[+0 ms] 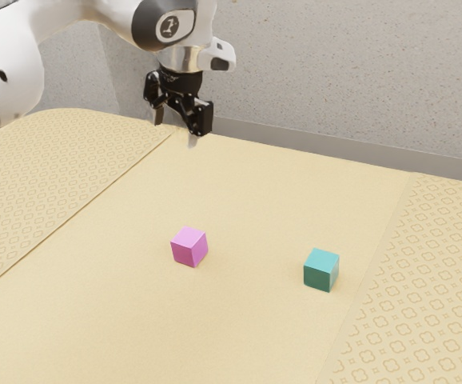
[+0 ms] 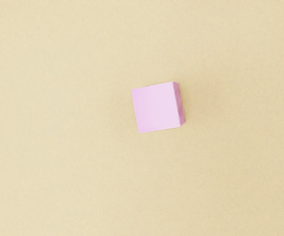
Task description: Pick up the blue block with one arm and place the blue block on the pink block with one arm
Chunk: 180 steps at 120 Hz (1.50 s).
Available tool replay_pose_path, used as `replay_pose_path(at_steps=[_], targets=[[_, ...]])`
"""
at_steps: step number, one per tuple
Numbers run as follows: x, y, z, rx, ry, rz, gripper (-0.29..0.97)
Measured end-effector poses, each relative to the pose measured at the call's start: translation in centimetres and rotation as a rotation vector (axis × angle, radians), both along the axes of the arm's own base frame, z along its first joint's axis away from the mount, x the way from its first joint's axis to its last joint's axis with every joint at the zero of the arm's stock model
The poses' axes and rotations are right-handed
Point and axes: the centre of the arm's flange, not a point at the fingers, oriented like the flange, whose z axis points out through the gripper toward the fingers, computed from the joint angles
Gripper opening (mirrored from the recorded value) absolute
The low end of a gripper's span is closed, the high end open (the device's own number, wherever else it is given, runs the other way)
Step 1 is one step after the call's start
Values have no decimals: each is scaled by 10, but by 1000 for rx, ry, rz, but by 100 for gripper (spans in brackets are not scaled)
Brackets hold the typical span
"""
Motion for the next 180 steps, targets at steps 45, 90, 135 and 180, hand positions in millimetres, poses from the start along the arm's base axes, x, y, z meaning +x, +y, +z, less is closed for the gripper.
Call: replay_pose_path(at_steps=[45, 90, 135, 180], targets=[[33, -64, -134, -146, -12, -15, 68], [57, -139, -238, -275, -71, 25, 68], [55, -195, -277, -342, -116, 22, 68], [77, -201, -327, -356, -119, 74, 68]])
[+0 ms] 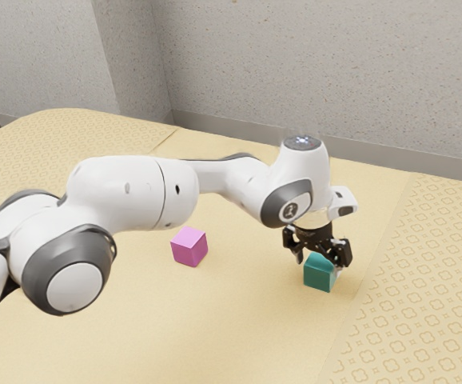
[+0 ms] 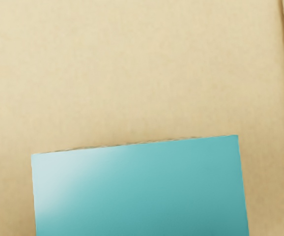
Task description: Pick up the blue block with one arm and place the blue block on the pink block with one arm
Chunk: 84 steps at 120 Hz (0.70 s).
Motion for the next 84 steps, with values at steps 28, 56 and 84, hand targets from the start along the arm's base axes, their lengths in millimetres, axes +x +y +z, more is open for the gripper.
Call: replay_pose_path(at_steps=[28, 56, 84], targets=[[10, -4, -33, -2, 12, 15, 67], [16, -4, -36, -6, -2, 21, 52], [18, -2, -38, 0, -4, 24, 49]])
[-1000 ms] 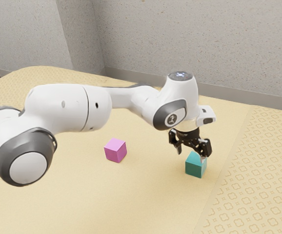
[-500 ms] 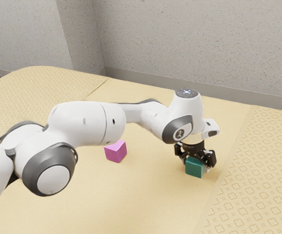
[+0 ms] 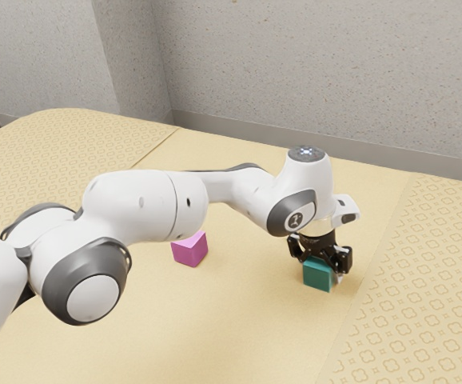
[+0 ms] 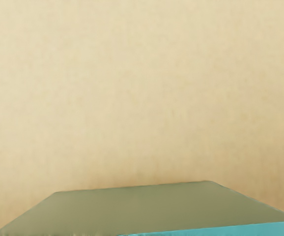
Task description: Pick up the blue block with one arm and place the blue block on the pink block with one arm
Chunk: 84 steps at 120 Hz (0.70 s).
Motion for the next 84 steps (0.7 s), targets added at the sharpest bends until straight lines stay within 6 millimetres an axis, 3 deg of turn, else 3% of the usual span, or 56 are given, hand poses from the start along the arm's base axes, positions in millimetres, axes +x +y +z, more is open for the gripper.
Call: replay_pose_path(at_steps=[56, 75, 84], targets=[[3, 4, 17, 61, -24, -42, 40], [4, 11, 38, 88, -24, -58, 39], [6, 19, 56, 99, -35, -56, 38]])
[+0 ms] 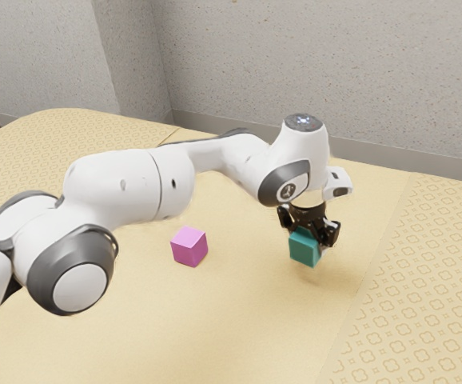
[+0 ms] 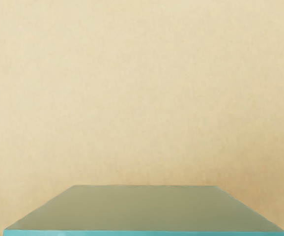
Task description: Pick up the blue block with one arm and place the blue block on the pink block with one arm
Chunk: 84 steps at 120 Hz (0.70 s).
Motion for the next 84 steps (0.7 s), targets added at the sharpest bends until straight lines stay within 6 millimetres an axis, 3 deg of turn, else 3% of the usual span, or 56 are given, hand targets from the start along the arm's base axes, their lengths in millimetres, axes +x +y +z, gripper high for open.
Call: replay_pose_path(at_steps=[24, 45, 58, 84], targets=[[11, 45, 36, 20, 0, 47, 38], [8, 102, 68, 20, 29, 99, 38], [5, 137, 72, 27, 62, 126, 38], [2, 216, 61, 39, 136, 195, 38]])
